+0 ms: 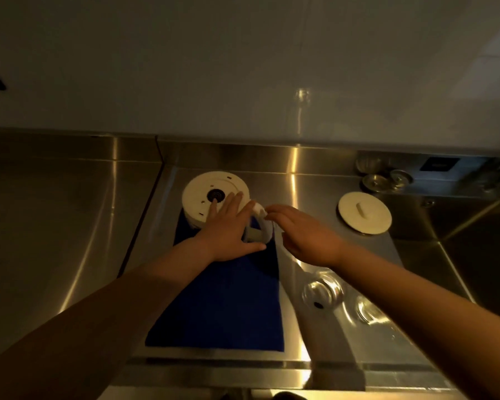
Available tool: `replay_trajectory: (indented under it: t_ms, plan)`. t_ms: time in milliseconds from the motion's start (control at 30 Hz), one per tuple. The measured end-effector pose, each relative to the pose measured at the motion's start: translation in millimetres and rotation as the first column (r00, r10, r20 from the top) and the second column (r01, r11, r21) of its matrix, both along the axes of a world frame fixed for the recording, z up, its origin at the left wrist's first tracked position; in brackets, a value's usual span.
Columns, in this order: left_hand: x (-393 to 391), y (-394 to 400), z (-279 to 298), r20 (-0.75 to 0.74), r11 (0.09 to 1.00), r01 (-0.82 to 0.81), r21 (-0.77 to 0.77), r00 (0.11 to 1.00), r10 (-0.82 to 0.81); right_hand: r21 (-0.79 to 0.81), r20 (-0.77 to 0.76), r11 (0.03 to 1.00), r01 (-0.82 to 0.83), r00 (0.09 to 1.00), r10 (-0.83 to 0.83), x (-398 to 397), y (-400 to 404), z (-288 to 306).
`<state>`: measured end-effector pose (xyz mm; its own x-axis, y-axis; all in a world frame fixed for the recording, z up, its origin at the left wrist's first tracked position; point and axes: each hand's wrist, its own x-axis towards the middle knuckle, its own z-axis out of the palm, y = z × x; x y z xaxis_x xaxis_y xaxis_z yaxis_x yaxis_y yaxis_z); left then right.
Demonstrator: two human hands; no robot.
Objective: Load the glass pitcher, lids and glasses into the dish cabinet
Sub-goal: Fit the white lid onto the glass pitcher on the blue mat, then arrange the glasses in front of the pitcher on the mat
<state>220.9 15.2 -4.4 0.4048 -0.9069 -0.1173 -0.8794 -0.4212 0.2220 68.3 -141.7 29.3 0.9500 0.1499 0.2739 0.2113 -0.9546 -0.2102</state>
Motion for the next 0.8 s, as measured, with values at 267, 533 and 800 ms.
replay_trajectory:
  t_ms: [267,533,800]
  plan:
    - [-85,-28,5,-0.05,0.986,0.165,0.032,0.985,-0.163,0.002,-0.074,0.996,0.087,0.993,-0.087,-83,-21,-18]
    - [-164,-53,-11,-0.155,0.977,0.196,0.083,0.971,-0.182,-0.013,-0.173,0.988,0.155,0.973,-0.155,-163,-50,-39]
    - [-192,-65,-38,-0.176,0.978,0.158,0.137,0.975,-0.133,-0.184,-0.322,0.953,0.238,0.902,-0.288,-201,-68,-70]
